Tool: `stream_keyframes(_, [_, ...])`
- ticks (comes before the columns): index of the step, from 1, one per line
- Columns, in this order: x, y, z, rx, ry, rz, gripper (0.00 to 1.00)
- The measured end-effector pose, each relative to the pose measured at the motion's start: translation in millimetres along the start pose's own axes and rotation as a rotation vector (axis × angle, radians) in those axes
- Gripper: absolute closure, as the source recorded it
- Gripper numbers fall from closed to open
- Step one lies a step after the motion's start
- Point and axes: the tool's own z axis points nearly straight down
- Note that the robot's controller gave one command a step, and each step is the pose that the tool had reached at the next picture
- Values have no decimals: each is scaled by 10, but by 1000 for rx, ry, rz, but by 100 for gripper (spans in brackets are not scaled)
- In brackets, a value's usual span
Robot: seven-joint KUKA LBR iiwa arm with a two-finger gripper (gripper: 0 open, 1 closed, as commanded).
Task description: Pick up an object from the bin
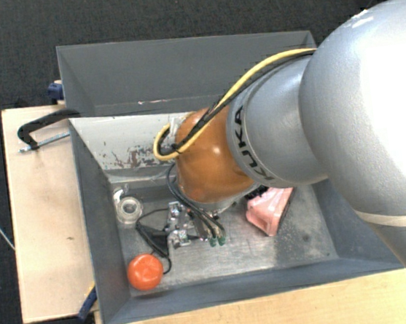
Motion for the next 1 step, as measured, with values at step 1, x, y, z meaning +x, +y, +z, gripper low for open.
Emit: stream_keyframes(1, [59,117,-1825,3,6,41,100])
